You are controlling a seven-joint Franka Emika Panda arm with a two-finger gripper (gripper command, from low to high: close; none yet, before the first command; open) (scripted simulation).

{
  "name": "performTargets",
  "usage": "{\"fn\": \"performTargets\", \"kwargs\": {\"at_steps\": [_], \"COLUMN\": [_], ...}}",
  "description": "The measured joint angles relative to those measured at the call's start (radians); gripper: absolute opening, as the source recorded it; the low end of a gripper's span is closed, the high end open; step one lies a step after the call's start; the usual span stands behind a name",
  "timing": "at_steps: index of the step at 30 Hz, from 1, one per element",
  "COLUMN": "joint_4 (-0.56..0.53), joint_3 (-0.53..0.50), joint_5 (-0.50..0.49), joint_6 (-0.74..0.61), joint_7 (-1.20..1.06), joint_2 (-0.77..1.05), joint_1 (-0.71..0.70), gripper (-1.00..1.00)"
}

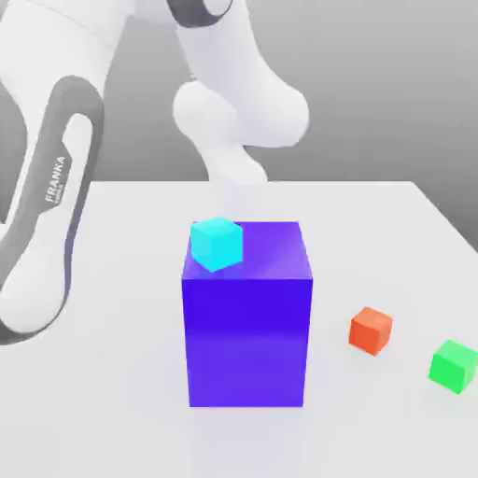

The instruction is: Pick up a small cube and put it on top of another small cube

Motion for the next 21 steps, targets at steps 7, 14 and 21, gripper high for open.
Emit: {"fn": "performTargets", "kwargs": {"at_steps": [7,14,21], "joint_4": [-0.154,-0.341,-0.516], "joint_3": [0.095,0.213,0.389], "joint_5": [-0.029,-0.084,-0.195], "joint_6": [0.032,0.081,0.155], "joint_7": [0.142,0.314,0.582], "joint_2": [-0.129,-0.277,-0.381], "joint_1": [0.205,0.414,0.662], "gripper": [-1.00,-1.00,-1.00]}}
